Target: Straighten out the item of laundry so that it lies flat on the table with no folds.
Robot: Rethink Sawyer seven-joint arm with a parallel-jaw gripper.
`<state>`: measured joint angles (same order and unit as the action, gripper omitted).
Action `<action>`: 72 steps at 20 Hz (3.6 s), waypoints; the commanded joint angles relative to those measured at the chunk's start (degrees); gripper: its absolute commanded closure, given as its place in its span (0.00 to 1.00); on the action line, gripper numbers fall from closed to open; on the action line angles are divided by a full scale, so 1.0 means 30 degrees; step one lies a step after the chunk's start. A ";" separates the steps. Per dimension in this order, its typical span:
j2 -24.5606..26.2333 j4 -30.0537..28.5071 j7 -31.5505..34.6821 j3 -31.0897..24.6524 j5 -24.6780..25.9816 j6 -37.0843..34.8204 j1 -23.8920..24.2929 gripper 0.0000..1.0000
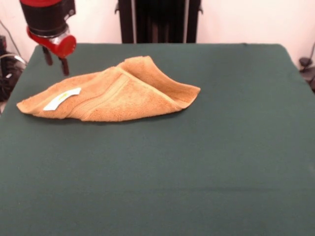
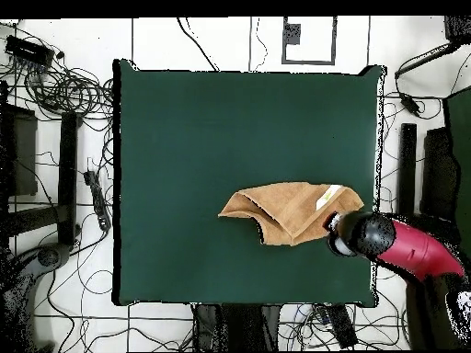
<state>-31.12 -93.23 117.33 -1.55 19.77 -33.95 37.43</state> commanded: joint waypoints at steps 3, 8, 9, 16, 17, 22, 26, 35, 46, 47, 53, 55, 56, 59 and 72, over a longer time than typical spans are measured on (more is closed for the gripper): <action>0.0459 -0.3386 0.2192 -0.3347 -0.1743 0.2891 -0.1283 0.00; 0.1558 -0.3292 0.2025 -0.3456 -0.1734 0.3816 -0.1086 0.00; 0.1908 -0.3205 0.2127 -0.3370 -0.1676 0.4197 -0.1086 0.00; 0.4215 -0.2083 0.2337 -0.2465 -0.1141 0.5554 -0.1343 0.00; 0.4481 -0.1919 0.2386 -0.2248 -0.1095 0.5617 -0.1451 0.00; 0.5162 -0.1288 0.2715 -0.1129 -0.1219 0.5286 -0.2162 0.00; 0.5077 -0.1288 0.2867 -0.0546 -0.1554 0.4638 -0.2610 0.00; 0.4600 -0.1228 0.1672 -0.0652 -0.0955 0.5514 -0.2598 1.00; 0.4160 -0.1541 0.1726 -0.0771 -0.1506 0.4894 -0.2383 1.00; 0.4150 -0.1570 0.1711 -0.0849 -0.1598 0.4742 -0.2320 1.00; 0.3373 -0.1321 0.1209 -0.1023 -0.1353 0.4657 -0.2500 0.00; 0.3423 -0.1202 0.1156 -0.1069 -0.1315 0.4802 -0.2406 0.00; 0.3449 -0.1143 0.1130 -0.1092 -0.1296 0.4874 -0.2359 0.00; 0.3435 -0.1216 0.1869 -0.0757 -0.1816 0.4835 -0.2534 0.00; 0.3064 -0.4071 0.4824 -0.2316 -0.4810 0.6627 -0.2844 0.00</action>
<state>-25.52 -97.25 117.33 0.04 11.81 -19.01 31.98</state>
